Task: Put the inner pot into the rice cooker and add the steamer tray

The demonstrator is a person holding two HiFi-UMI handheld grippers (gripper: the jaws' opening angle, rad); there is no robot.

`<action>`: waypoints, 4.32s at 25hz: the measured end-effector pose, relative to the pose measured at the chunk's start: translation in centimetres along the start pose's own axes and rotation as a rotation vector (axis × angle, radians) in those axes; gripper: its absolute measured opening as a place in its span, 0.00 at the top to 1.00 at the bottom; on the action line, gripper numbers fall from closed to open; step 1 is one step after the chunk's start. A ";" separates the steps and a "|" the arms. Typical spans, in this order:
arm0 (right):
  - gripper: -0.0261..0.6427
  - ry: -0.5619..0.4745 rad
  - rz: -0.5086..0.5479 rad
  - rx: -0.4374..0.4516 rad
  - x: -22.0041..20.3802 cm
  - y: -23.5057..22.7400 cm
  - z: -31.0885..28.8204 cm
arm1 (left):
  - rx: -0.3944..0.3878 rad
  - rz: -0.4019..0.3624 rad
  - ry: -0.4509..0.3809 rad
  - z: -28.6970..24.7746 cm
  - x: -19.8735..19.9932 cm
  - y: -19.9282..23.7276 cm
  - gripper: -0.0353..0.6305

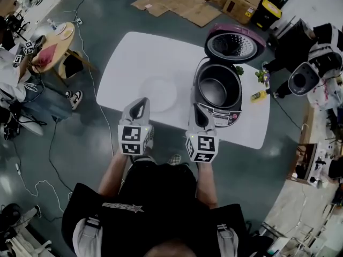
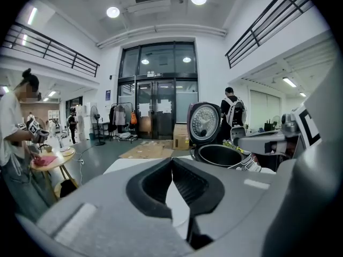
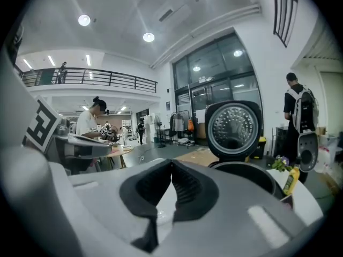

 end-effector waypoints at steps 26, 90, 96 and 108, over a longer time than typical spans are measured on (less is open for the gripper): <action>0.67 0.424 -0.164 0.033 -11.4 2.5 -15.7 | -0.098 0.114 0.389 -12.0 -11.1 7.7 0.62; 0.80 0.182 -0.156 -0.264 2.2 -2.3 -14.3 | -0.162 -0.025 0.159 -18.5 3.2 9.8 0.78; 0.80 0.105 -0.178 -0.387 3.8 -4.0 -11.1 | -0.240 -0.105 0.082 -18.5 6.8 6.9 0.78; 0.81 0.022 -0.251 -0.579 2.6 -9.9 -2.0 | -0.409 -0.206 0.004 -17.4 9.9 -3.7 0.77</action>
Point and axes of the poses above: the fingertips, and each gripper's own axes: z backward along the fingers, y to its left, x out of its top, the point moved 5 cm from there along z, backward along the fingers, and after that the axes turned 14 degrees about y, right-handed, at the moved point
